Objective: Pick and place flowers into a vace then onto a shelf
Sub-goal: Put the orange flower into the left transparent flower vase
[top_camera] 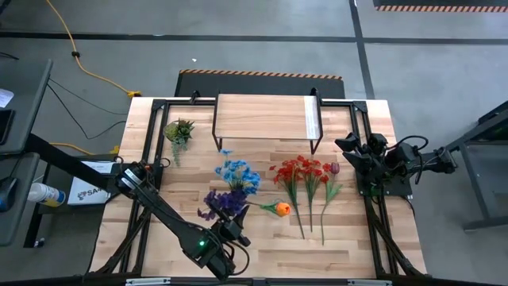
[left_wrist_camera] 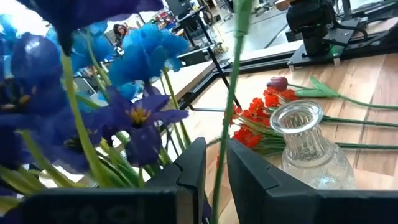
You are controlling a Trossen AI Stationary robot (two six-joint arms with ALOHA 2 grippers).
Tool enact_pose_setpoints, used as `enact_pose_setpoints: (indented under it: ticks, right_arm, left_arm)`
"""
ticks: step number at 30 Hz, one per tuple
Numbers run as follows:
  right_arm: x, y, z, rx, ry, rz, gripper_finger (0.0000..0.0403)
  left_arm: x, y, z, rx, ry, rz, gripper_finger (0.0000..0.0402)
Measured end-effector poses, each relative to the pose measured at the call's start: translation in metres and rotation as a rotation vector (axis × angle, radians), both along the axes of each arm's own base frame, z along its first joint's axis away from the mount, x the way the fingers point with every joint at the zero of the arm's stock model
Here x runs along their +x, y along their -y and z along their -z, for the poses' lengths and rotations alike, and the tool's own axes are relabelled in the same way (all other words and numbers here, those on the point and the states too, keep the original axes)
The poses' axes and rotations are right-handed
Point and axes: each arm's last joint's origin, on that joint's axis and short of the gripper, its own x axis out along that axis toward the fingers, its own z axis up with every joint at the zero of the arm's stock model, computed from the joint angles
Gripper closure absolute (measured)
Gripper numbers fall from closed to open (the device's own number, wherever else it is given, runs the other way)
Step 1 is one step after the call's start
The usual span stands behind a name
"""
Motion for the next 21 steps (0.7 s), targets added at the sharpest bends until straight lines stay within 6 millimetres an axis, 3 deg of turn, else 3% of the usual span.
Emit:
enact_pose_setpoints:
  ticks: [21]
  right_arm:
    - [0.0001,0.0000,0.0001,-0.001,-0.001,0.001,0.0075]
  left_arm:
    - [0.0022,0.0021,-0.0005,-0.034,0.023,0.002,0.0302]
